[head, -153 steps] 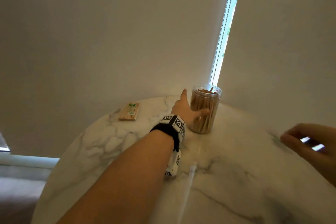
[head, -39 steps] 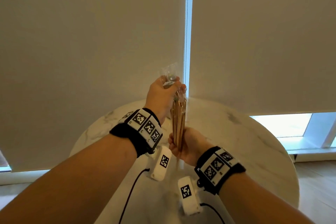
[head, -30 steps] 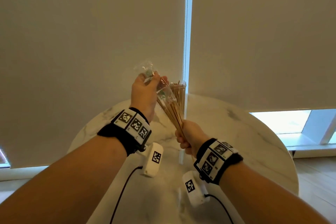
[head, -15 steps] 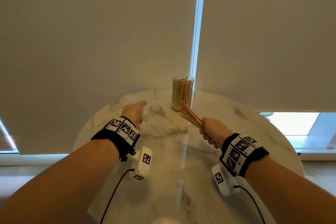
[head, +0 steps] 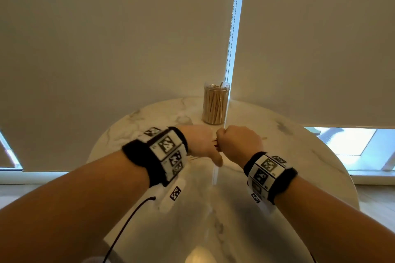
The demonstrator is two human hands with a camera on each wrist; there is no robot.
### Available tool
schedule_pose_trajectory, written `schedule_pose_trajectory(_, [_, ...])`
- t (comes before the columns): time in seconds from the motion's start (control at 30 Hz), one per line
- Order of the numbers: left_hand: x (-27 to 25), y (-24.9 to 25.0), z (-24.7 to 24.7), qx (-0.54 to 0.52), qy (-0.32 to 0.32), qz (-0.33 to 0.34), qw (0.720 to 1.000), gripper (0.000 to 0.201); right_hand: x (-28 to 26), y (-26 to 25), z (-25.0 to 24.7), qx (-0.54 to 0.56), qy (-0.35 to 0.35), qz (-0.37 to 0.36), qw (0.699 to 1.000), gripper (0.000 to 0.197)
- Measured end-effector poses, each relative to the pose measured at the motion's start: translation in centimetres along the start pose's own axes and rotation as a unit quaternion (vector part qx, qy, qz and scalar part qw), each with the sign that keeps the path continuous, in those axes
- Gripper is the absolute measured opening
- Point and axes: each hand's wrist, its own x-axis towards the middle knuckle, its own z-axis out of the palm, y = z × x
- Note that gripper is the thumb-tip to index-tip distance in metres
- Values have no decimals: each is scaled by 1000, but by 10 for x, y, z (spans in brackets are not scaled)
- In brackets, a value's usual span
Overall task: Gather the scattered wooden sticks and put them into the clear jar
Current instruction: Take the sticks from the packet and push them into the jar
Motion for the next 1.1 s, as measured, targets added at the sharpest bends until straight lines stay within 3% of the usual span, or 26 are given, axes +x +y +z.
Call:
schedule_pose_trajectory(0.07, [7, 7, 10, 84, 2, 1, 997, 35, -1, -7, -5, 7, 26, -20, 999, 19])
schedule_pose_trajectory(0.17, [16, 2, 20, 98, 50, 23, 994, 11, -2, -11, -8, 59, 22, -19, 998, 24])
schedule_pose_trajectory(0.27, [24, -15, 27, 92, 53, 35, 994, 23, -2, -6, -10, 142, 11, -24, 989, 25])
schedule_pose_trajectory(0.37, [28, -32, 32, 43, 51, 39, 997, 25, 1, 5, -15, 200, 8, 8, 980, 45])
schedule_pose_trajectory(0.47, [27, -46, 31, -16, 70, 64, 995, 27, 8, 21, -18, 98, 48, 75, 991, 52])
schedule_pose_trajectory(0.53, [25, -51, 30, -54, 85, 77, 992, 29, 12, 26, -15, 87, 41, 95, 991, 52])
schedule_pose_trajectory(0.63, [24, -57, 32, -88, 80, 67, 991, 27, 20, 23, -8, 197, -16, 72, 978, 51])
schedule_pose_trajectory(0.73, [23, -65, 31, -102, 101, 37, 989, 24, 23, 17, -1, 281, -22, 83, 956, 54])
schedule_pose_trajectory(1.0, [21, -69, 30, -185, 42, 39, 981, 22, 26, -18, -2, 196, 64, 27, 978, 14])
schedule_pose_trajectory(1.1, [22, -72, 27, -206, 52, 28, 977, 23, 30, -25, -7, 206, 106, 3, 973, 11])
